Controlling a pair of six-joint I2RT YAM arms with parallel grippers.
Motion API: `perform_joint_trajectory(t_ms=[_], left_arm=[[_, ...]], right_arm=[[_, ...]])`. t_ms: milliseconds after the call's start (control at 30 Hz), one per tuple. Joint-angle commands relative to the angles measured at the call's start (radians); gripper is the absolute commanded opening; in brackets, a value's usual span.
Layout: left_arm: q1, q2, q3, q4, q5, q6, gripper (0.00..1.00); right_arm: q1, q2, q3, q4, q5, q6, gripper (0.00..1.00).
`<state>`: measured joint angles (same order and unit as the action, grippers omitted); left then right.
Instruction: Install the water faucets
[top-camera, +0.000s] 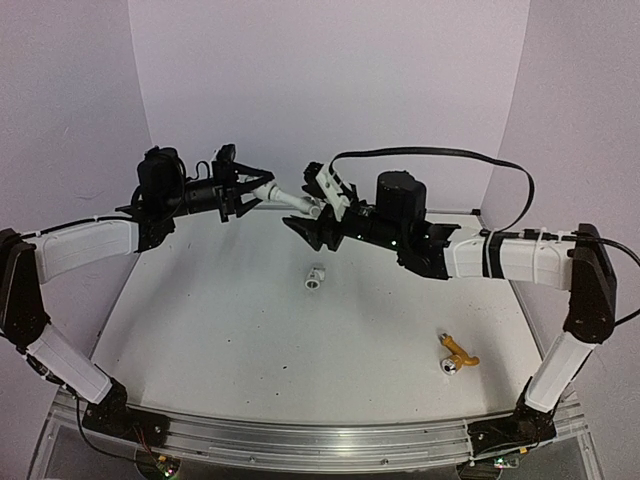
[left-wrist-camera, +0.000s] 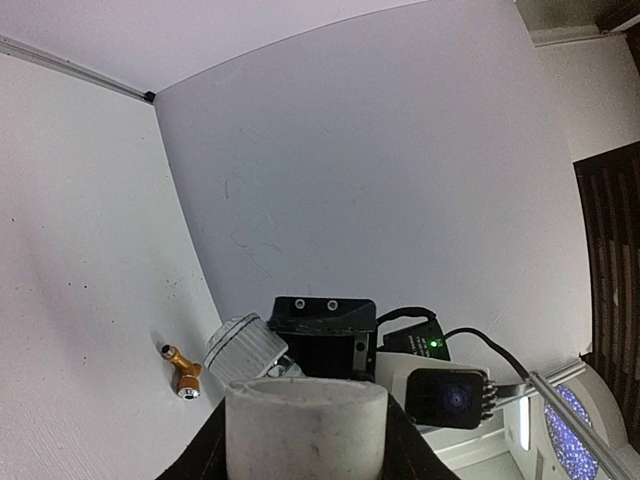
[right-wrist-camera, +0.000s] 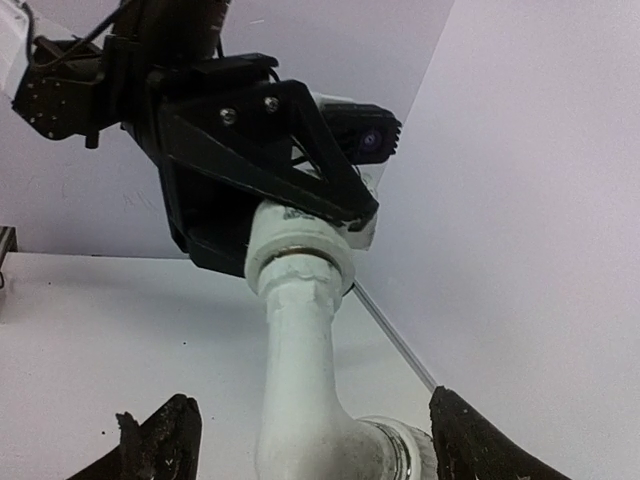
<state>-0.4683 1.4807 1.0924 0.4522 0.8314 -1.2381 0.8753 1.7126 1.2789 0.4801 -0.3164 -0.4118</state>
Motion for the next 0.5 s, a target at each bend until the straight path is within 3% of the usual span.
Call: perform_joint_trajectory(t_ms=[0, 33, 67, 133, 167, 267, 367, 400, 467], left_arm=[[-0.012, -0.014, 0.072, 0.068, 0.033, -0.001, 0.0], [-0.014, -0.015, 0.074, 0.069, 0.035, 0.028, 0.0], [-0.015, -0.016, 0.073, 0.069, 0.035, 0.044, 0.0], [-0.02, -0.04, 0.069, 0.069, 0.029, 0.16, 0.0], [-0.023, -0.055, 0.066, 0.072, 0.03, 0.227, 0.0], [-0.031, -0.101, 0.047, 0.096, 0.075, 0.475, 0.0], [-0.035, -0.161, 0.029, 0.104, 0.169, 0.785, 0.0], [-0.035, -0.169, 0.03, 0.104, 0.221, 0.828, 0.0], [-0.037, -0.203, 0.027, 0.105, 0.297, 0.946, 0.0]], right_arm=[[0.001, 0.031, 0.089, 0.027, 0.035, 0.122, 0.72], [0.001, 0.035, 0.1, 0.021, 0.013, 0.179, 0.63], [0.001, 0.037, 0.104, 0.019, 0.004, 0.191, 0.6], [0.0, 0.041, 0.114, 0.017, -0.011, 0.335, 0.38], [-0.002, 0.042, 0.116, 0.016, -0.011, 0.461, 0.25], [-0.035, 0.062, 0.115, 0.039, -0.111, 0.828, 0.0], [-0.073, 0.125, 0.167, 0.089, -0.327, 1.286, 0.0], [-0.079, 0.133, 0.171, 0.115, -0.371, 1.382, 0.0], [-0.103, 0.154, 0.155, 0.299, -0.453, 1.67, 0.0]])
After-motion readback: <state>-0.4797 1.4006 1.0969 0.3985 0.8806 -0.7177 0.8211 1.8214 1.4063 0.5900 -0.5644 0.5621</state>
